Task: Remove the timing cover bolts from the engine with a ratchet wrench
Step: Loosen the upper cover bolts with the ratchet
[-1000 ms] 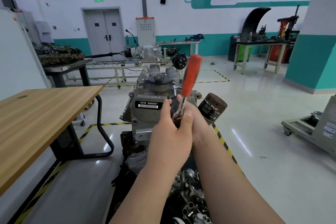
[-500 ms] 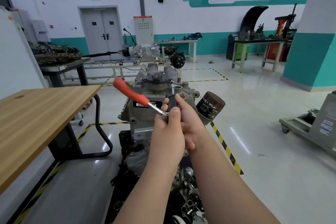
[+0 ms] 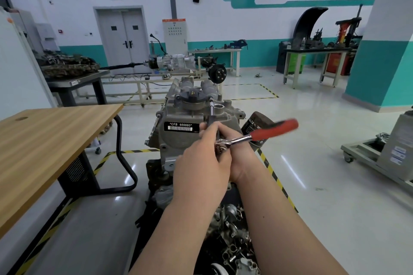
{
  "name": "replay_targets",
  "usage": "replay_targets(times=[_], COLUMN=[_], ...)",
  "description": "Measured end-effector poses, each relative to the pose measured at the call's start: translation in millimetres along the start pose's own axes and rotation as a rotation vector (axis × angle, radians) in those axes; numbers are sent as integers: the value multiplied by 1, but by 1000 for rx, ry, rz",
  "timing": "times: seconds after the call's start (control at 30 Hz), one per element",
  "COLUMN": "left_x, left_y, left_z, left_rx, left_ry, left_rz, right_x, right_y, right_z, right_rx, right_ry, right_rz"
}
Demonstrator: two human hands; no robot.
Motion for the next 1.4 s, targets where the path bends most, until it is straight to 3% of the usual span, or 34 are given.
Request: replay_targets(times=[0.07,0.2,0.33,0.43,0.63,0.8,0.87,1.03,1.4], left_x=[-2,-6,-1,9,12,-4,2,16,30], left_y=[-1,-1,-4,-8,-21,-49,-60,-71,-73], left_z=[-4,-4,-5,-7,-1,3,-7,-29,-23], left_rx=[37,41,48,82,227,450,588,780,1013], left_ry=[3,82,161,187,255,-47,-145,-125,-400], left_rz=[-5,-38,10,82,273,103,121,187,127], right_x=[-6,-22,-26,-10,-2,8,11,11,23], right_y=[4,39,75,85,80,74,76,88,85], right_z=[10,41,36,28,33,30,30,42,35], right_rx=[-84,-428,-497,-560,-593,-624,-649,-642,-585], right_ry=[160,847,826,1021,1044,958,935,1241,1667], right_rz=[-17,-188,-172,-254,-465,-470,-506,-754,-765])
Point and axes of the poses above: each hand's wrist, its own y-axis away from the middle knuckle, its own x-axis out of the palm, z = x × y, the point moved 8 cm from there along -y, towards the middle knuckle, and after that the axes turned 1 degree about -z, right-handed, at the moved point
